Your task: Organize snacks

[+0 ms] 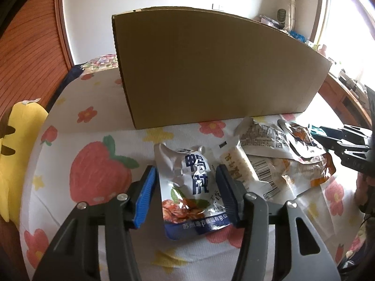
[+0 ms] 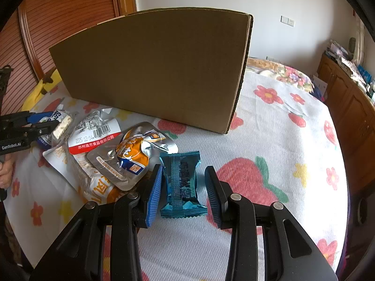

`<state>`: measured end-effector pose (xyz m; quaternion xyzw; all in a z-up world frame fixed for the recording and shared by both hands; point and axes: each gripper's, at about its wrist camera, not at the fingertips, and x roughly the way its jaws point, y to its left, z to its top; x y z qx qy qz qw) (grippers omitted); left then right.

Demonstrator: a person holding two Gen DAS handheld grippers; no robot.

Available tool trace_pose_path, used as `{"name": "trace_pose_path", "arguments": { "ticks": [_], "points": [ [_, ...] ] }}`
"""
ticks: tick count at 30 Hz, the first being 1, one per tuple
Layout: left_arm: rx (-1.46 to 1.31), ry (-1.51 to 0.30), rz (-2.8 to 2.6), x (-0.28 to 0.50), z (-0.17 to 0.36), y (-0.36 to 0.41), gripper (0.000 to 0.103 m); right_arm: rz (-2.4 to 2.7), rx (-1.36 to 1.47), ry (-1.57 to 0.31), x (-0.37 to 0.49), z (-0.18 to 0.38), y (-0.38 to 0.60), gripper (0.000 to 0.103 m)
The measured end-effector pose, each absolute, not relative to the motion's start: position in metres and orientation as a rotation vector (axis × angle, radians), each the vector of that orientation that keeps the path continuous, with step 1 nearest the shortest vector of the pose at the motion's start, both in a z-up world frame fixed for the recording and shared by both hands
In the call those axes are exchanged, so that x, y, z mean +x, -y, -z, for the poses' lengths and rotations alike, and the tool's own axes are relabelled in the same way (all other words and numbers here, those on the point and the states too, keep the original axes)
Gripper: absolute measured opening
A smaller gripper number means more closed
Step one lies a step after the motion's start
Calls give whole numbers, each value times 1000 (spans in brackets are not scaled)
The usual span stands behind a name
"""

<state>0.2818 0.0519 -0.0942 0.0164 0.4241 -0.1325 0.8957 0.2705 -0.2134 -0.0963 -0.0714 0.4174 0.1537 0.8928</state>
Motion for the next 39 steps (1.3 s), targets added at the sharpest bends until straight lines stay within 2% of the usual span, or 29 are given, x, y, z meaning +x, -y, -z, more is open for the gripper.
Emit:
{"name": "trace_pose_path", "arguments": {
  "ticks": [8, 21, 32, 37, 39],
  "points": [
    [67, -852, 261, 270, 90, -45, 45, -319, -147, -866, 270, 97, 213, 36],
    [63, -721, 232, 215, 49, -54, 45, -319, -133, -869, 271, 97, 216, 36],
    [42, -630, 264, 184, 17, -36, 45, -300, -139, -868, 270, 97, 217, 30],
    [25, -608, 283, 176, 10, -29, 45, -297, -122, -866, 271, 96, 218, 21],
    [20, -601, 286, 172, 8, -27, 45, -321, -80, -875, 273, 96, 223, 21]
  ]
}}
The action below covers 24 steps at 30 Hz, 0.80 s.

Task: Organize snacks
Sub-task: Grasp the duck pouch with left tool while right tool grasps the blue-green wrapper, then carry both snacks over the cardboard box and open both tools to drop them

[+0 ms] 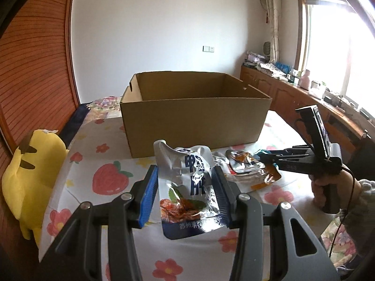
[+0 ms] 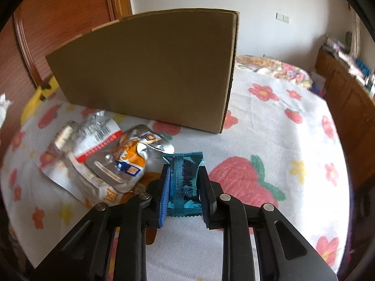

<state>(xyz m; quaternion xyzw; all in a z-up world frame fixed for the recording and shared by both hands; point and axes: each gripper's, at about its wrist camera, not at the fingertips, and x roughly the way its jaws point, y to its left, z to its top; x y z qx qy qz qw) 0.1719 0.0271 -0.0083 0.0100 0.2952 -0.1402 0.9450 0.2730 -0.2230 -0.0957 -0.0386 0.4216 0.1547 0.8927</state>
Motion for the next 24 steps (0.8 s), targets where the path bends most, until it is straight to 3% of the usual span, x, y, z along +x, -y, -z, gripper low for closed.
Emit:
{"name": "trace_pose_path", "arguments": {
  "ticks": [16, 24],
  "points": [
    [29, -535, 291, 157, -12, -16, 46, -367, -46, -713, 206, 25, 249, 21],
    [35, -515, 300, 154, -18, -7, 46, -384, -46, -674, 171, 18, 246, 21]
  ]
}}
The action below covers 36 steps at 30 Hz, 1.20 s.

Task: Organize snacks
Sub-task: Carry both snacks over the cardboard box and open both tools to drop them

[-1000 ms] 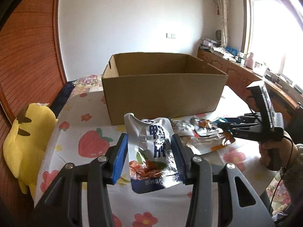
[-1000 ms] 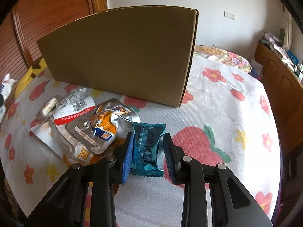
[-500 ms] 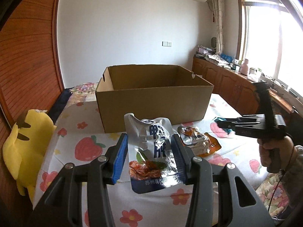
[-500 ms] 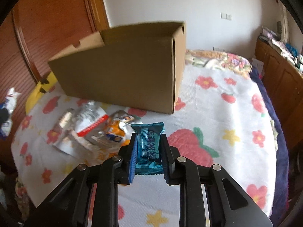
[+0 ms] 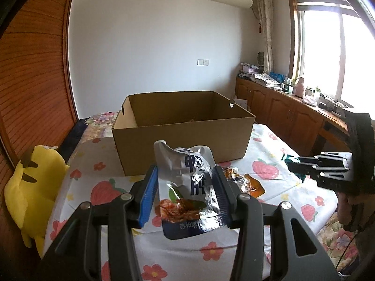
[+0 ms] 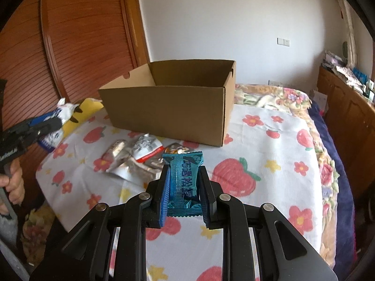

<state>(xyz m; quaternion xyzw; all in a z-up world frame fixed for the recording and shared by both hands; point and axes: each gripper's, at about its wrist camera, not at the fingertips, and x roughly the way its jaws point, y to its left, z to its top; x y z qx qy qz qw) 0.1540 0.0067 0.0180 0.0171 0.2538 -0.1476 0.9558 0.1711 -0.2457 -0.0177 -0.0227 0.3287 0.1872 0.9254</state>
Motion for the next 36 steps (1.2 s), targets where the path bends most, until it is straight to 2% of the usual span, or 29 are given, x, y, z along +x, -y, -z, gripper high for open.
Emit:
{"name": "trace_pose_path", "arguments": {
  "ticks": [7, 19, 28, 36],
  "points": [
    [28, -481, 307, 151, -28, -3, 46, -387, -62, -644, 156, 9, 242, 21],
    [2, -428, 319, 155, -54, -7, 46, -427, -73, -541, 141, -42, 226, 21],
    [4, -391, 320, 189, -73, -13, 46, -443, -128, -471, 155, -77, 205, 21],
    [20, -380, 329, 229, -74, -10, 46, -462, -151, -448, 187, -82, 189, 21]
  ]
}}
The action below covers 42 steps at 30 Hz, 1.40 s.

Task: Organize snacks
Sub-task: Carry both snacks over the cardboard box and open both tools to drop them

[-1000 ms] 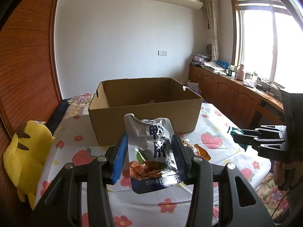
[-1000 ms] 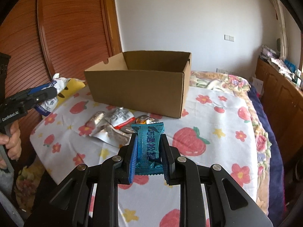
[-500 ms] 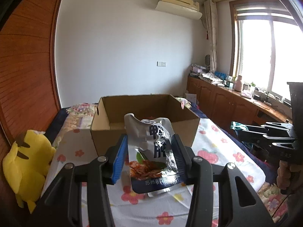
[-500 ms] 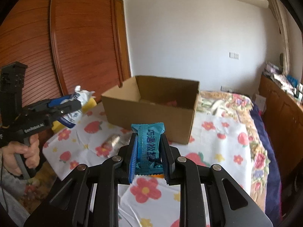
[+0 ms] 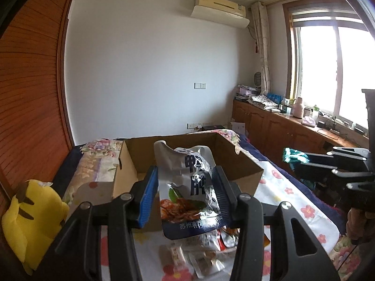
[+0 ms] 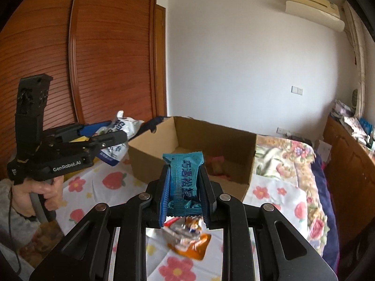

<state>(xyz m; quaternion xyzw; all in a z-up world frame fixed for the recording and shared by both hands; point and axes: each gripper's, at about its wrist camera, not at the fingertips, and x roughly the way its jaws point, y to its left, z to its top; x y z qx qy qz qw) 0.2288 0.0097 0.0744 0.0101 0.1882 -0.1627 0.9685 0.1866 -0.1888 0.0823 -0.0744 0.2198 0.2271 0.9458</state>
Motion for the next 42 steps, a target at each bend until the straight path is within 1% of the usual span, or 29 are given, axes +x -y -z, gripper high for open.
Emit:
{"name": "trace_pose_path", "arguments": {
  "ticks": [6, 13, 25, 35, 38, 41, 42],
  "points": [
    [22, -380, 337, 268, -66, -4, 47, -477, -178, -462, 222, -75, 177, 21],
    [-22, -425, 326, 310, -42, -13, 47, -493, -188, -495, 273, -55, 166, 21],
    [16, -424, 312, 347, -28, -10, 47, -471, -270, -479, 326, -35, 155, 21],
    [22, -448, 324, 361, -10, -2, 47, -463, -236, -569, 367, -6, 161, 21],
    [15, -452, 323, 362, -8, -3, 49, -459, -239, -592, 372, 2, 160, 21],
    [4, -459, 326, 364, -8, -3, 49, -462, -233, -607, 375, 6, 159, 22],
    [3, -459, 326, 364, -8, -3, 51, -464, -230, -611, 375, 6, 158, 23]
  ]
}}
